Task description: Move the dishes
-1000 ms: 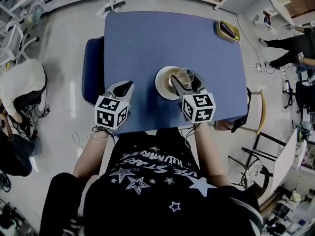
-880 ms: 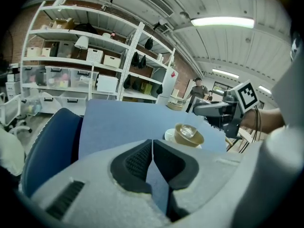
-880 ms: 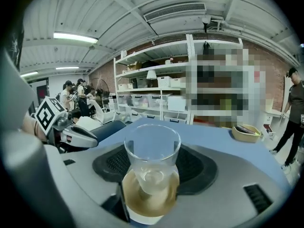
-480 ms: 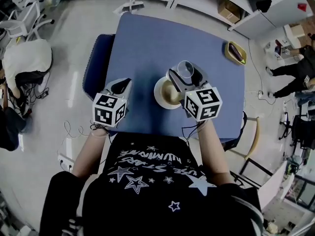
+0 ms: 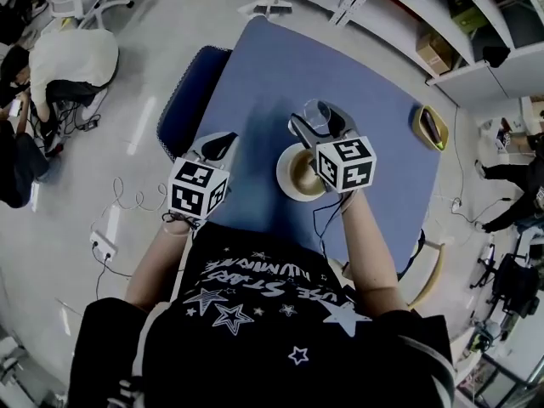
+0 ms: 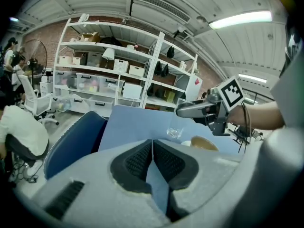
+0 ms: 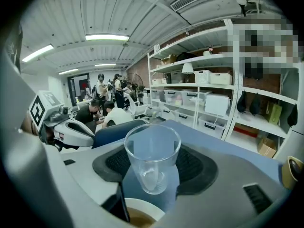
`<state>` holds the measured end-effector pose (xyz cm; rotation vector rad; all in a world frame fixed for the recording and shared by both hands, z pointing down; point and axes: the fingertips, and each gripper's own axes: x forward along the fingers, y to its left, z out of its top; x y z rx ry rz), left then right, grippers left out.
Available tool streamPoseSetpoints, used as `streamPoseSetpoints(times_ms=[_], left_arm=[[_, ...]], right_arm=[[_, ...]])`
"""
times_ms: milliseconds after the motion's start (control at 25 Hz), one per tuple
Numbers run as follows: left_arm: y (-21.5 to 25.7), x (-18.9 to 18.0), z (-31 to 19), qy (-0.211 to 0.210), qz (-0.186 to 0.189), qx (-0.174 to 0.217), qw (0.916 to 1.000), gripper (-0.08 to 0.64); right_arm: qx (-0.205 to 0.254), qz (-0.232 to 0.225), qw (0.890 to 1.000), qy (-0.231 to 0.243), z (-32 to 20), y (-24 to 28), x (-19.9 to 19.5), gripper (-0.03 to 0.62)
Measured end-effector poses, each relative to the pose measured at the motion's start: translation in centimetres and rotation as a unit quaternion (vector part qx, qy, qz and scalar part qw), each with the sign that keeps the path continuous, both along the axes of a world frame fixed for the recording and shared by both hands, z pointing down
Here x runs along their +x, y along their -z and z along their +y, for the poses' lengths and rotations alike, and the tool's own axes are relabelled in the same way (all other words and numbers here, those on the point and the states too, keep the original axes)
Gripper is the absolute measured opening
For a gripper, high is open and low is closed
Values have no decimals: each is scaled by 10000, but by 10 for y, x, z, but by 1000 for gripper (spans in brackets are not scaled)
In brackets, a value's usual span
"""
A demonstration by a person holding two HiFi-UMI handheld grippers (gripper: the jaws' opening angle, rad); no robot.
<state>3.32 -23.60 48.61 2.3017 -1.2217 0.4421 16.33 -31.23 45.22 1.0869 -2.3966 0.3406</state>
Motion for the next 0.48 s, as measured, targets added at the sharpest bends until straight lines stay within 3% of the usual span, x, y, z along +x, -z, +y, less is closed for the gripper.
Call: streamPoseSetpoints(times_ms=[480], left_arm=[[-16,-16,14,338,-75,-200,9992,25]], right_arm=[[-74,237,9987,456,-1,-41,-24,280]])
